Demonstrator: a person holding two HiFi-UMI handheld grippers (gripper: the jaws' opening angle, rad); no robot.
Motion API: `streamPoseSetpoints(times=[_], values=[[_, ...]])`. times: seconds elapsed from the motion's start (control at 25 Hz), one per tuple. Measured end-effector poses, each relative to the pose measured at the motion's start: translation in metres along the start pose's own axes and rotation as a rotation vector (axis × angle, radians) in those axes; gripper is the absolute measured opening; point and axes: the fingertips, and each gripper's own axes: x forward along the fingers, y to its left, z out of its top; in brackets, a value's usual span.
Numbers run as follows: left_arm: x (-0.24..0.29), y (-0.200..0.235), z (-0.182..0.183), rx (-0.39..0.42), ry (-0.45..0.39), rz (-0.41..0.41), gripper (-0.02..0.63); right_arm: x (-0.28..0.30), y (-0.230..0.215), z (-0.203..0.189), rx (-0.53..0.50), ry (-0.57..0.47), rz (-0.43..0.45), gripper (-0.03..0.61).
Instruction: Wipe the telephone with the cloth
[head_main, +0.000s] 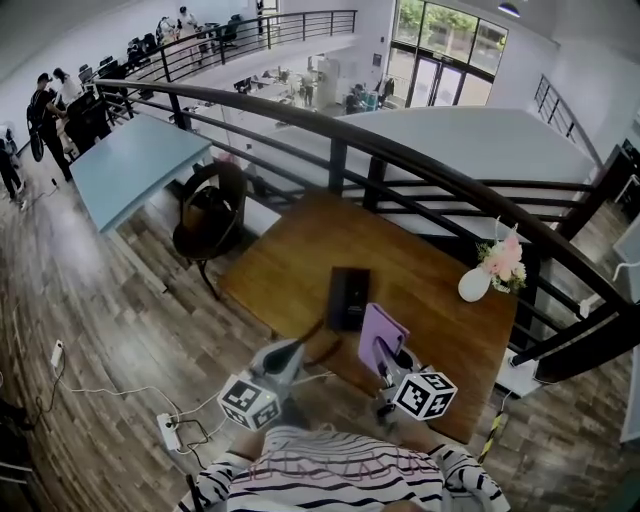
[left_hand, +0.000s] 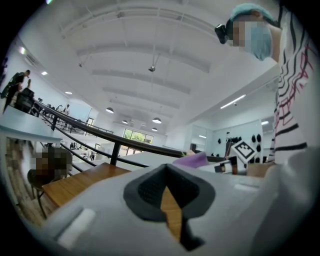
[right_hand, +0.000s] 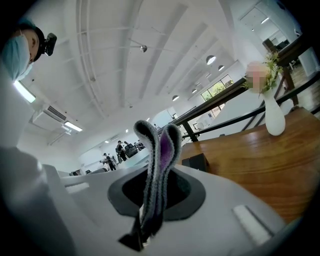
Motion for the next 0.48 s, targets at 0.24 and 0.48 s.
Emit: streamPoseSetpoints(times=[0.24,0.48], values=[[0.023,0.037,-0.002,-0.018,0.003,-0.012,0.000,0.037,-0.014,0.006,0.004,-0.002,-0.016,0.037],[0.052,0.076,0.016,-0.011,0.008,-0.056,0.000,0.072,-0.020,0.020,0.018,-0.022,-0.053,0.037]])
